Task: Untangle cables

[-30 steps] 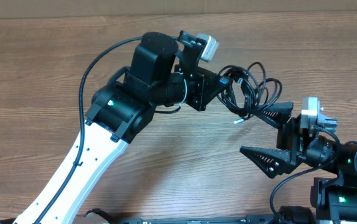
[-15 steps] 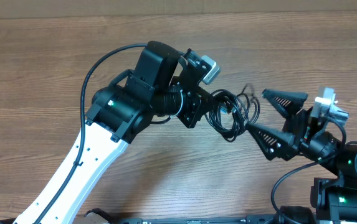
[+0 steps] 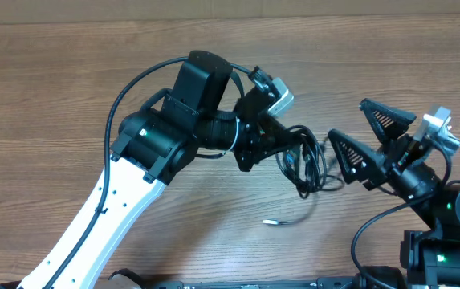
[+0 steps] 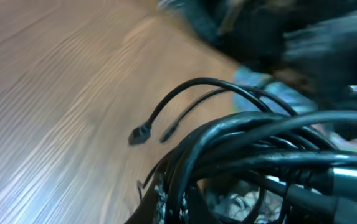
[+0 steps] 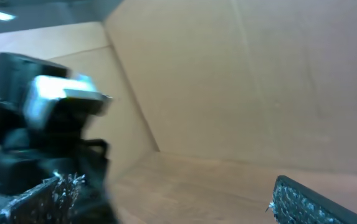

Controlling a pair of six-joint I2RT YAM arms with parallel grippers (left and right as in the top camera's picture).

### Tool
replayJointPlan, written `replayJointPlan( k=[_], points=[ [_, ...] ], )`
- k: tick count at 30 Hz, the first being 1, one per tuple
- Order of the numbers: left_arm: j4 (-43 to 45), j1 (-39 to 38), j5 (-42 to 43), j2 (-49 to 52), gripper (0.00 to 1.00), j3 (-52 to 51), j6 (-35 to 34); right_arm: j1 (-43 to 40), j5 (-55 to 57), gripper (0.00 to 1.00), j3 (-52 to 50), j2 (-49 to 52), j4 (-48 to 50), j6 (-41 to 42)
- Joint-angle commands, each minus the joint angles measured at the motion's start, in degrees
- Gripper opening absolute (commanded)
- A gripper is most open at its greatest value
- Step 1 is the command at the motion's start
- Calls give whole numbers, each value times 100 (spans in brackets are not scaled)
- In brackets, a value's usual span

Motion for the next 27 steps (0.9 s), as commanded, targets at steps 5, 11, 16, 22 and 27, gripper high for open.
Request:
replayJointPlan(
  k=[5, 11, 16, 22, 27],
  points=[
    [332, 33, 1047, 7, 4, 52, 125, 42, 175, 100, 57, -44, -511, -160],
    [640, 33, 846, 7, 4, 55, -310, 42, -739, 98, 57, -46, -529, -367],
    [1036, 118, 678, 7, 4, 52, -1119, 42, -859, 97, 57, -46, -638, -391],
    [1132, 280, 581, 7, 4, 55, -1880, 42, -859, 98, 57, -46, -669, -389],
    [1132, 199, 592, 7, 4, 55, -1886, 42, -857, 98, 57, -46, -595, -389]
  ],
)
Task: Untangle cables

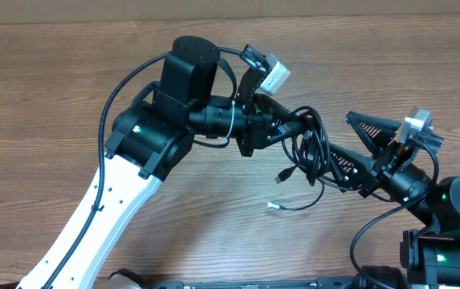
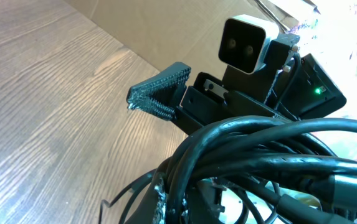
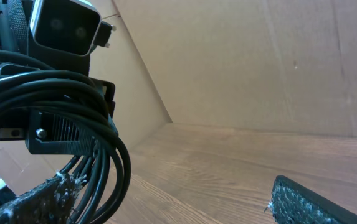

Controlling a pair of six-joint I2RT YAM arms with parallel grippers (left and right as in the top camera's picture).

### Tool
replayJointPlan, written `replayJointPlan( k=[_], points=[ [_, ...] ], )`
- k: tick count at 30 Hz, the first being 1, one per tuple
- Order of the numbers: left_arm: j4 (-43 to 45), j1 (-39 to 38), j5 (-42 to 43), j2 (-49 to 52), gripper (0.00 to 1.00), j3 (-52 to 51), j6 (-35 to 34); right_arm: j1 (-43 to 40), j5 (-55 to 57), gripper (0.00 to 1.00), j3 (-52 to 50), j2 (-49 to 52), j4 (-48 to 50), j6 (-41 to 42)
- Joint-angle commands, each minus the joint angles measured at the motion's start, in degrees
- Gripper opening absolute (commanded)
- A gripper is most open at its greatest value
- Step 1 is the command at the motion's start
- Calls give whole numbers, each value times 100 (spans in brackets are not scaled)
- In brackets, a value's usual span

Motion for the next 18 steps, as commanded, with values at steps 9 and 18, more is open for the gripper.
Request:
replayJointPlan(
  k=[9, 18],
  points=[
    [131, -236, 2, 7, 4, 55, -282, 42, -120, 99, 57, -44, 98, -61],
    [177, -404, 42, 7, 4, 55, -282, 42, -52, 99, 57, -44, 96, -61]
  ],
)
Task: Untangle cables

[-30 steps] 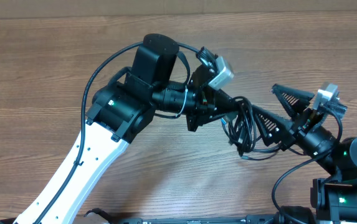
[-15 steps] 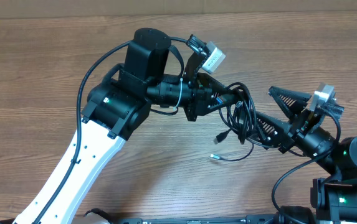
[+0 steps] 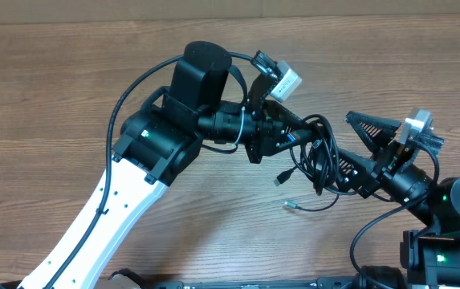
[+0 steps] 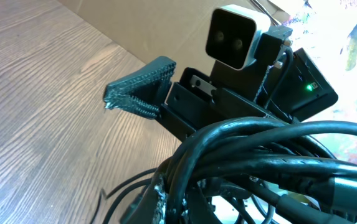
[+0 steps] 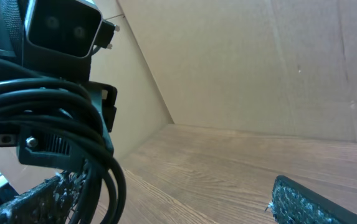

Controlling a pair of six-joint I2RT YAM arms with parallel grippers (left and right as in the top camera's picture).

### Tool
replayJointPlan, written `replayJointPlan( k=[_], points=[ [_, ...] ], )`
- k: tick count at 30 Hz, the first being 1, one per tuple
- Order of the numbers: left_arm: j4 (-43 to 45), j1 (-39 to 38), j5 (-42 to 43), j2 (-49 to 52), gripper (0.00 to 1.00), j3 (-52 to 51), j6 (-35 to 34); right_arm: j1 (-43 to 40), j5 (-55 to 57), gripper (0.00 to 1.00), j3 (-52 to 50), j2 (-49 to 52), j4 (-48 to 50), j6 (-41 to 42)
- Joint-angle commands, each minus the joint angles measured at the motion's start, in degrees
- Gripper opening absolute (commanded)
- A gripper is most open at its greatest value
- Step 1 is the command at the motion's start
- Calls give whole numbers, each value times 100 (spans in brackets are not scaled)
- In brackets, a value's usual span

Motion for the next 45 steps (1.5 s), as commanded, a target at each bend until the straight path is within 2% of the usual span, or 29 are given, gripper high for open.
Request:
replayJointPlan(
  k=[1, 17, 45],
  points=[
    [83, -81, 111, 7, 4, 55, -138, 42, -4, 99, 57, -42, 11, -48],
    [101, -83, 717, 7, 4, 55, -114, 42, 105, 98, 57, 520, 15, -44],
    [105, -70, 778, 7, 4, 55, -116, 37, 953, 98, 57, 697, -33, -46]
  ],
)
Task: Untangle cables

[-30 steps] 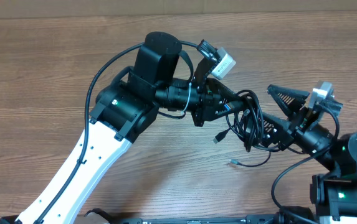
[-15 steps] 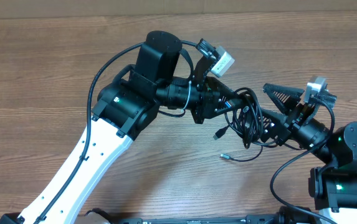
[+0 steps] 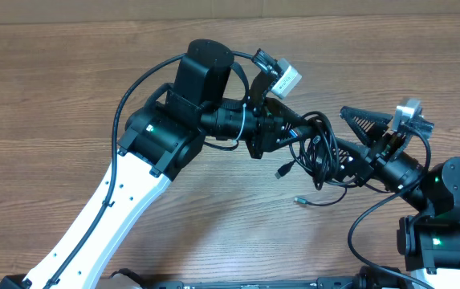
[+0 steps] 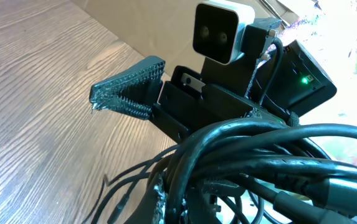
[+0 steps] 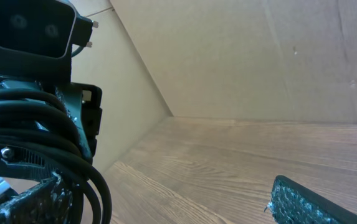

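Observation:
A tangled bundle of black cables (image 3: 316, 151) hangs above the wooden table (image 3: 69, 88), with my left gripper (image 3: 287, 133) shut on it. In the left wrist view the cables (image 4: 253, 158) fill the lower right. Two loose ends hang down: a plug (image 3: 281, 171) and a thin tip (image 3: 299, 200). My right gripper (image 3: 352, 144) stands open just right of the bundle. Its lower finger (image 3: 343, 164) reaches in among the loops, while its upper finger (image 3: 368, 120) is free of them. In the right wrist view the cables (image 5: 53, 143) lie against the left finger (image 5: 25, 200), and the other finger (image 5: 318, 200) is bare.
Brown cardboard walls (image 5: 228, 56) stand around the table. The left arm's white link (image 3: 109, 221) crosses the near left of the table. The right arm's base (image 3: 438, 245) sits at the near right edge.
My right gripper has shifted a little left, deeper into the bundle's loops. The thin loose end now hangs slightly further right. My left gripper keeps its hold, hardly moved.
At first my left gripper held the bundle low, with the open right gripper apart on the right. Then the bundle was turned towards the right gripper, whose lower finger was at the loops. Both have since closed in, the finger now among the cables.

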Controlling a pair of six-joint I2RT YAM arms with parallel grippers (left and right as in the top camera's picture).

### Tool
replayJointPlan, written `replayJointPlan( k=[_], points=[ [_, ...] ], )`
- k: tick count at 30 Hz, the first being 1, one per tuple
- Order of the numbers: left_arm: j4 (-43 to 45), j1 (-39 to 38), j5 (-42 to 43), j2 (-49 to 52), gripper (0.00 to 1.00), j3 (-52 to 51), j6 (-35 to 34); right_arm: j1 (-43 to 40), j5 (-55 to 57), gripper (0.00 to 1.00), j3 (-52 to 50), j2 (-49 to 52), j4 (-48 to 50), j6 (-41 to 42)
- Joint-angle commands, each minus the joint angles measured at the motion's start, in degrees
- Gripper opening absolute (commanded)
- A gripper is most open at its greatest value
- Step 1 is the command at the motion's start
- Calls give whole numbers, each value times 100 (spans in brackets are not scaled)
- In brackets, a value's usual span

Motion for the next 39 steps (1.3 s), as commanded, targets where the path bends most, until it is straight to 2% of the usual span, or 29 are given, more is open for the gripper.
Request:
replayJointPlan(
  k=[1, 14, 30, 39],
  points=[
    [72, -111, 850, -116, 4, 101, -114, -33, 931, 98, 55, 157, -140, -68],
    [168, 46, 1274, -118, 4, 101, -114, -33, 1639, 100, 55, 157, -262, -70],
    [173, 166, 1266, -118, 4, 101, -111, -33, 1906, 100, 55, 157, -286, -70],
    [181, 271, 1266, -118, 4, 101, -111, -33, 2505, 100, 55, 157, -968, -70]
  ],
)
